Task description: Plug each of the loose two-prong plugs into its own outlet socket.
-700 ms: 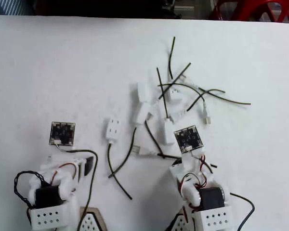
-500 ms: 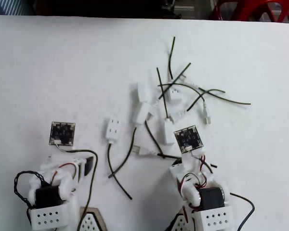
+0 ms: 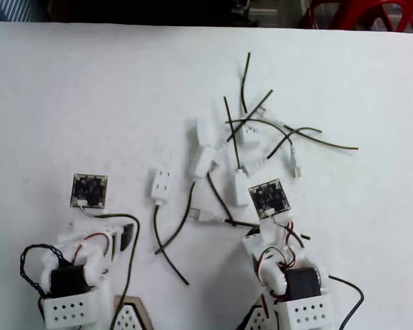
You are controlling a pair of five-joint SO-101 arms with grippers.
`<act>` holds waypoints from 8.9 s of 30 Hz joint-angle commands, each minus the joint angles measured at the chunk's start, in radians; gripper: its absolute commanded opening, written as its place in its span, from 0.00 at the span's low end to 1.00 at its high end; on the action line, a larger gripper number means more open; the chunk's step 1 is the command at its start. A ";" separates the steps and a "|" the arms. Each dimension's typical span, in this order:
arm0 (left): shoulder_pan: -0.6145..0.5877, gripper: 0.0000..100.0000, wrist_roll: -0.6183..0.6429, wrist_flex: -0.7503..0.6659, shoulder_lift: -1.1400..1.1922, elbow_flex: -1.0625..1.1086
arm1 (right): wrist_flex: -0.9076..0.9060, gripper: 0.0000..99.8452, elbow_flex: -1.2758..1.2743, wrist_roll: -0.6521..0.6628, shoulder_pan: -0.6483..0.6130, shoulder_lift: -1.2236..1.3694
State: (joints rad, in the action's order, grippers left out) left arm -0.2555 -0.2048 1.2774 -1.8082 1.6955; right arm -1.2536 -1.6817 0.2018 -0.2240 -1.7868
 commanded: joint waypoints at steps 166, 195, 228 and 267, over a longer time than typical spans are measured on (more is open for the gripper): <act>0.010 0.29 -0.003 -0.058 -0.013 -0.003 | -0.113 0.13 1.135 0.315 0.085 1.577; 0.007 0.29 -0.003 -0.057 -0.013 -0.003 | 0.081 0.13 1.016 0.321 0.116 1.716; 0.013 0.29 -0.008 -0.055 -0.013 -0.005 | -0.153 0.02 1.056 0.315 0.205 1.377; 0.199 0.10 0.068 0.043 0.863 -1.108 | 0.472 0.02 0.730 -0.301 -0.401 0.854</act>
State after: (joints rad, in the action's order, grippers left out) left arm -0.0698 -0.1389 1.3357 -1.0457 0.7350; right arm -0.8040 -0.9590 -0.1020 -0.5646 -0.9030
